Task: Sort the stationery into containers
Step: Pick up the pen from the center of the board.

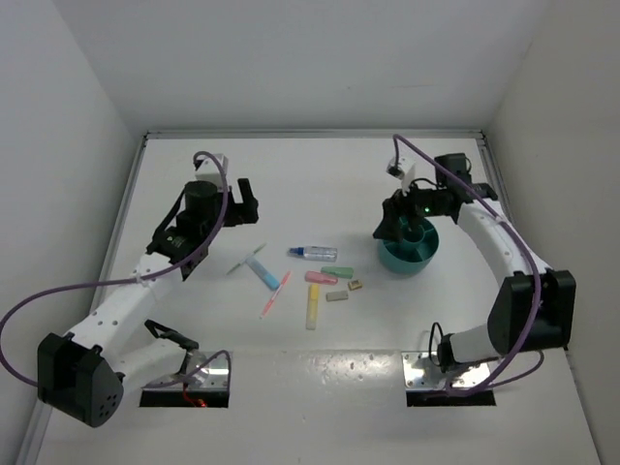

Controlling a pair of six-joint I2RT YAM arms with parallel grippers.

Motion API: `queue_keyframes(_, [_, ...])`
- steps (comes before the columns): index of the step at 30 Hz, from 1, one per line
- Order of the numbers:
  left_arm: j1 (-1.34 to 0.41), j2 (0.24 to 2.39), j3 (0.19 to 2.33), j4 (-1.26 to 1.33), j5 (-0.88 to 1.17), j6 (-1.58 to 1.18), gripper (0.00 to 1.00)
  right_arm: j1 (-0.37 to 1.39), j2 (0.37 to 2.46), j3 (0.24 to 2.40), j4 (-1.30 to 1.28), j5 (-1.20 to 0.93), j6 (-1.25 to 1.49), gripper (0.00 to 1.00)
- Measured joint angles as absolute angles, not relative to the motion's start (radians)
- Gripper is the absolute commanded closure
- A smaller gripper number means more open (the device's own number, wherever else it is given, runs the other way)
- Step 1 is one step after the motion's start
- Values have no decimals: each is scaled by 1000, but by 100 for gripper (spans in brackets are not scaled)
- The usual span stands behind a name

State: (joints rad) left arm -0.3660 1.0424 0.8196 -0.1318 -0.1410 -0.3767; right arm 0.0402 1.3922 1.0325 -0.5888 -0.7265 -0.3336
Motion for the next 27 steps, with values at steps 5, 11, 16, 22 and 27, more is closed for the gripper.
queue_keyframes(5, [-366, 1052, 837, -213, -350, -459, 61, 247, 1533, 1195, -641, -727, -480, 100])
queue_keyframes(11, [-366, 986, 838, -307, -665, -586, 12, 527, 1739, 1324, -573, -562, -489, 32])
queue_keyframes(16, [-365, 923, 838, -318, -783, -642, 1, 624, 1850, 1364, -555, -397, -474, 44])
queue_keyframes(22, [-357, 896, 839, -337, -860, -696, 90, 701, 1892, 1444, -548, -278, -420, 100])
queue_keyframes(27, [-351, 845, 838, -360, -916, -703, 29, 775, 1940, 1585, -605, -270, -323, 38])
